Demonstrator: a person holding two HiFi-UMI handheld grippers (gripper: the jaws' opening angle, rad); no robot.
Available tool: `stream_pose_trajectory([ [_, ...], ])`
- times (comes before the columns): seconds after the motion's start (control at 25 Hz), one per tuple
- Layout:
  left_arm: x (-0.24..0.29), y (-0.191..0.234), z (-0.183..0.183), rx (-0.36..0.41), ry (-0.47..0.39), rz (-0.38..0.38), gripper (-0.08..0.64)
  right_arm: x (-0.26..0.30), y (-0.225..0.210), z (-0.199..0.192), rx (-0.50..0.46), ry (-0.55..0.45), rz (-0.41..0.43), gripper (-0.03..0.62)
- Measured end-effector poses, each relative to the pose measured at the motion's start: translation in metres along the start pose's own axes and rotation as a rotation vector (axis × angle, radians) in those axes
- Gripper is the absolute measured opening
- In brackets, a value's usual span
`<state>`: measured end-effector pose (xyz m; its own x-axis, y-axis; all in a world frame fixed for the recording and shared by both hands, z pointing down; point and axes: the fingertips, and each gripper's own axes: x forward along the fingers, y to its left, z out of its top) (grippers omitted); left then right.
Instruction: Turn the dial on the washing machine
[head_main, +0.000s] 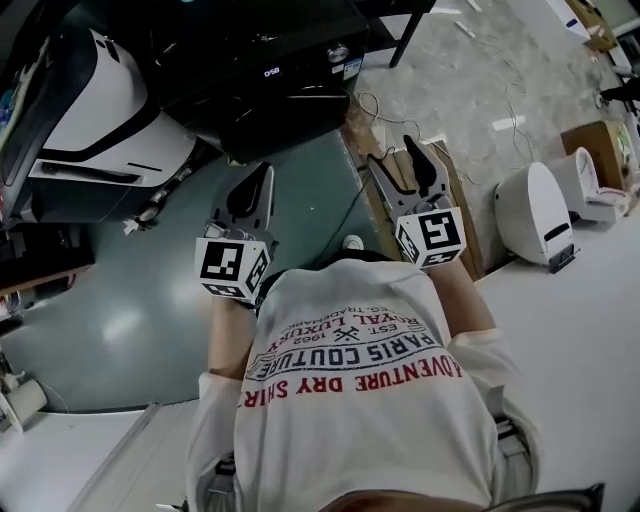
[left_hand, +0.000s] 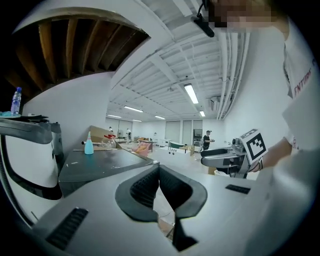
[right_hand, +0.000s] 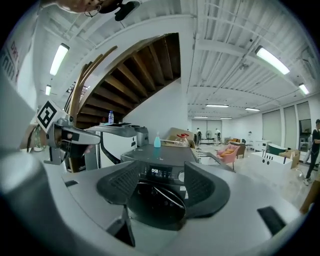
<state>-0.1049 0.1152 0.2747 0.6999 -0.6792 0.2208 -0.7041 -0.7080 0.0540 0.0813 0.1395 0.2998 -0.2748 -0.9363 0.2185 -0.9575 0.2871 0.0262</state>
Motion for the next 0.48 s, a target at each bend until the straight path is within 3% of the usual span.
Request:
stream_pose_trajectory([
  [0.24, 0.033, -0.019, -0.012, -0.004, 0.063, 0.071, 0.015, 0.032, -0.042, -0.018, -0.023, 0.053, 0.104, 0.279],
  [0.48, 0.065, -0.008, -0.028, -0.025, 0.108, 0.112, 0.015, 0.08, -0.062, -0.04, -0.037, 0.108, 0.184, 0.279],
])
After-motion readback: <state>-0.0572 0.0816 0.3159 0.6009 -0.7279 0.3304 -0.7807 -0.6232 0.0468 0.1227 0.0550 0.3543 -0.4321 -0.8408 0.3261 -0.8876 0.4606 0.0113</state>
